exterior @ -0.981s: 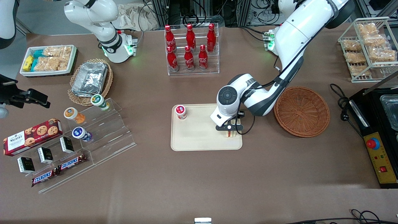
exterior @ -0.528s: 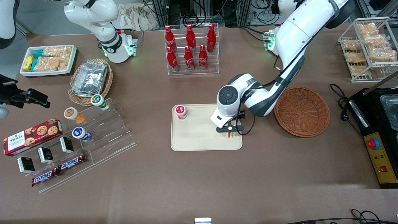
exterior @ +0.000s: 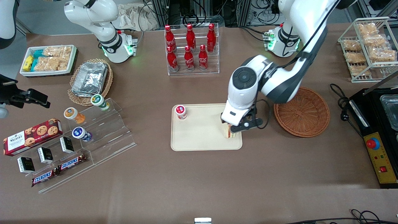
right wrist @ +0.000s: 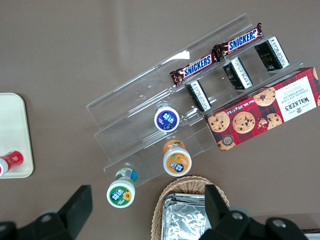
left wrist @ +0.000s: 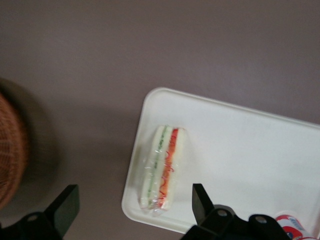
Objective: Place sandwich from basket to tray
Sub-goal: 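Raise the open left gripper up away from the tray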
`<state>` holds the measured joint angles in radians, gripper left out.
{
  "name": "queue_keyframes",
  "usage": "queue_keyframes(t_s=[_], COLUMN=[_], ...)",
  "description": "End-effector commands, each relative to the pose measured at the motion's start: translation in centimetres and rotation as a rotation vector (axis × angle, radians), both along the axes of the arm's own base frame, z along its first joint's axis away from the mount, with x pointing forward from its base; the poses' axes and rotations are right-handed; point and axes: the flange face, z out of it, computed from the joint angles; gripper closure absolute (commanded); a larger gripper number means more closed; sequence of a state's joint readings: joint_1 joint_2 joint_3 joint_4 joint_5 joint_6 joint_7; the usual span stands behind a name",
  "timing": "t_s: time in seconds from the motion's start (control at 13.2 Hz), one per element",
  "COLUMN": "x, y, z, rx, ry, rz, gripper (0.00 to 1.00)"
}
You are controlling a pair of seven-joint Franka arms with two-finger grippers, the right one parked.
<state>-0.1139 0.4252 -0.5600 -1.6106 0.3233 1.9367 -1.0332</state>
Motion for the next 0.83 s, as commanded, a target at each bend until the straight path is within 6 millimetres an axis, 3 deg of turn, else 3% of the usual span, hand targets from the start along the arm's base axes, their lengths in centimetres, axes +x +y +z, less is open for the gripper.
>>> queue_keyframes(t_s=[0.0, 0.23, 0.53, 0.75], x=[0.8, 1.1, -1.4, -3.9], y=[2.2, 7.3, 15.9, 22.1], z=[5.9, 12.7, 20.4, 23.1], rx=[-0.021, -0.047, -0.079, -0.079], ry=[0.011, 0.020, 0.061, 0.054], rz=[0.086, 0.100, 0.011, -0.094], gripper=[0.00, 0.00, 0.00, 0.00])
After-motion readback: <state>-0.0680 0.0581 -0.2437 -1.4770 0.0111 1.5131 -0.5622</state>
